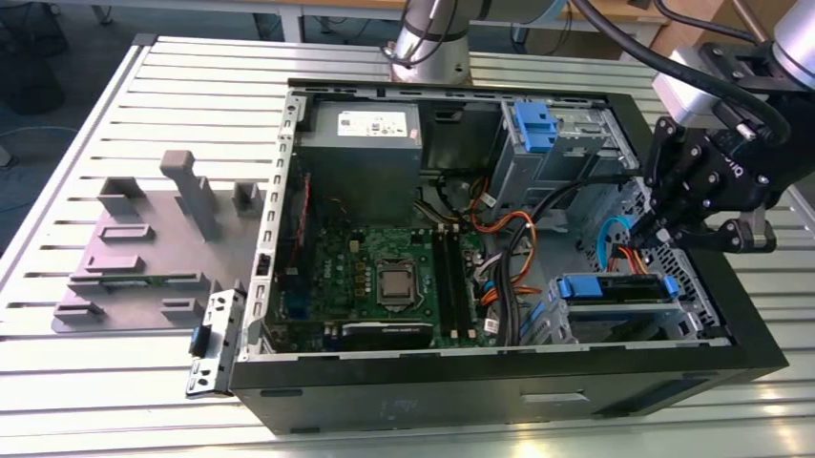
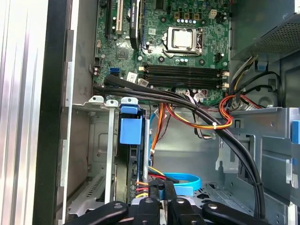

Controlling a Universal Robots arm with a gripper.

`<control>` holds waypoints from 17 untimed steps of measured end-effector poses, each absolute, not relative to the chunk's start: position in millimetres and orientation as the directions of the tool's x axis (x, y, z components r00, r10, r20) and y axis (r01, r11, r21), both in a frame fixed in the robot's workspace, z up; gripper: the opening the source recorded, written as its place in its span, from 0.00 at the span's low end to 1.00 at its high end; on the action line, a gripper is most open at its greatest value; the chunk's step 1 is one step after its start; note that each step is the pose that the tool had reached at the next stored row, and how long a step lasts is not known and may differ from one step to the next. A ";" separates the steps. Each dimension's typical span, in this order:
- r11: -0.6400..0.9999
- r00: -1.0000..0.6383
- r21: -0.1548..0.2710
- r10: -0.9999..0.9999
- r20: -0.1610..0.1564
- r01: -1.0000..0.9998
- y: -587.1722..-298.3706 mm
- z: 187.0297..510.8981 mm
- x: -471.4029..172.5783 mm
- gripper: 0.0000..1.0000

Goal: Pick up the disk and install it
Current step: 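Insert the second disk wire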

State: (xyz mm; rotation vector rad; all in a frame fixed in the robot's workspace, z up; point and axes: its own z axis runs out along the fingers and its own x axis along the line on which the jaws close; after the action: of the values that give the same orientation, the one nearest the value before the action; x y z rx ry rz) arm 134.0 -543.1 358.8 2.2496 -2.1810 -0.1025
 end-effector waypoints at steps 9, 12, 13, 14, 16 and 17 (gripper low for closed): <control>-0.032 0.030 0.050 -0.999 -0.042 -0.998 -558.1 357.7 130.3 0.16; -0.032 0.030 0.050 -0.998 -0.046 -0.998 -564.0 356.6 128.1 0.16; -0.032 0.030 0.050 -0.998 -0.047 -0.998 -565.6 356.2 127.7 0.16; -0.032 0.030 0.050 -0.998 -0.048 -0.998 -566.8 355.7 127.6 0.16; -0.032 0.030 0.050 -0.998 -0.048 -0.998 -567.5 354.0 127.5 0.16; -0.032 0.030 0.050 -0.998 -0.048 -0.998 -567.6 352.9 127.5 0.16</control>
State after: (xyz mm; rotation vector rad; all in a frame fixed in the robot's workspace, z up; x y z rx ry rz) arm 127.5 -567.6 352.9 2.2525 -2.1833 -0.1086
